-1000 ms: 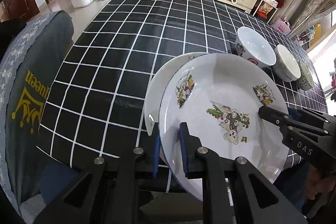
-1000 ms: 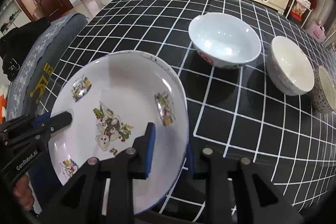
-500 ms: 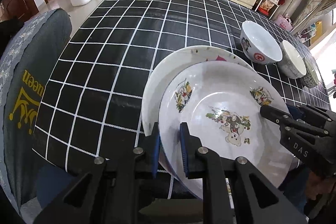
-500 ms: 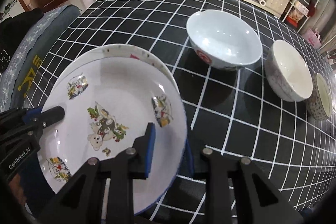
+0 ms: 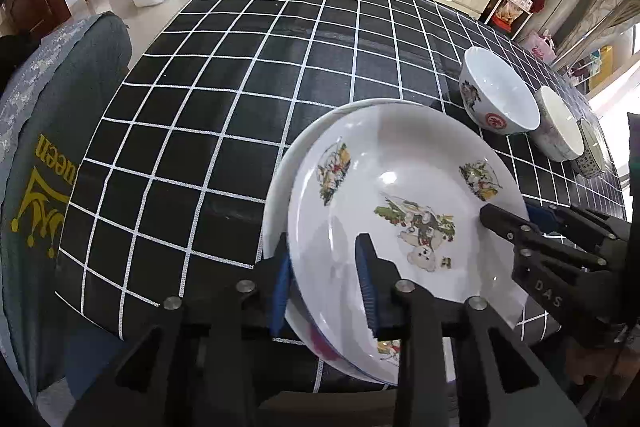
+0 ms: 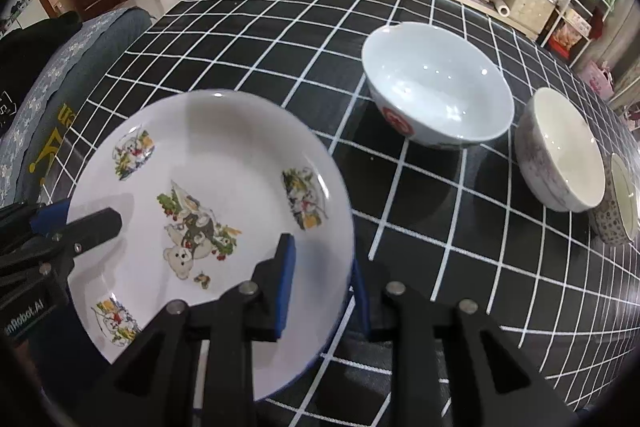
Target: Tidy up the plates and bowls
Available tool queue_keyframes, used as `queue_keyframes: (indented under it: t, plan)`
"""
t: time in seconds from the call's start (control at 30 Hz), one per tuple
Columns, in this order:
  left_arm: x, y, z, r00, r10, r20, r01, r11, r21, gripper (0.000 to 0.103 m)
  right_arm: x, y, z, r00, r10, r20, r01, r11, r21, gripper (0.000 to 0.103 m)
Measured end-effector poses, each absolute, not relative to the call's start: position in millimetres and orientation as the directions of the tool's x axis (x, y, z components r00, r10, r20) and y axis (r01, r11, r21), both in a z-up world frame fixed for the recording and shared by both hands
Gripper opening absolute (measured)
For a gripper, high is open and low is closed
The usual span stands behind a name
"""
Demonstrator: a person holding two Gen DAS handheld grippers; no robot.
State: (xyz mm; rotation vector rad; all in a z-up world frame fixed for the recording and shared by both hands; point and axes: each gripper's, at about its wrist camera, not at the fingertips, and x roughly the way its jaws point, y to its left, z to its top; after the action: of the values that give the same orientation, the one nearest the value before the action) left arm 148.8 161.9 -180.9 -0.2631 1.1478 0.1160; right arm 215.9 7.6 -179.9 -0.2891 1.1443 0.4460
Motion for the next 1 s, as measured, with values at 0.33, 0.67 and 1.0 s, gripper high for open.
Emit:
queue_keyframes:
  t: [0.33,0.67,1.0]
  plan:
    - [147.8,149.3,-171.9,0.397,0.017,-0.918,-0.221,0.972,-0.078,0.043,206.2,-0.9,-171.8,0.335,0.266,-0.904,-0.484,0.872,0.077,0.073]
    - [133.5,123.6,-126.4,0.529,0.025,-0.848,-0.132,0.990,-0.053,0.060,188.9,-38.9,-122.4,0.432,0.316,-0.845,-0.444,0.890,0.106,0.084]
    - [125.0,69.1,-77.8,0.640,-0.035,-0.767,-0.014,0.998,-0.056,0.060,165.2,-100.3,-67.7,0.575,0.247,-0.780,-0.356,0.934,0.034,0.087]
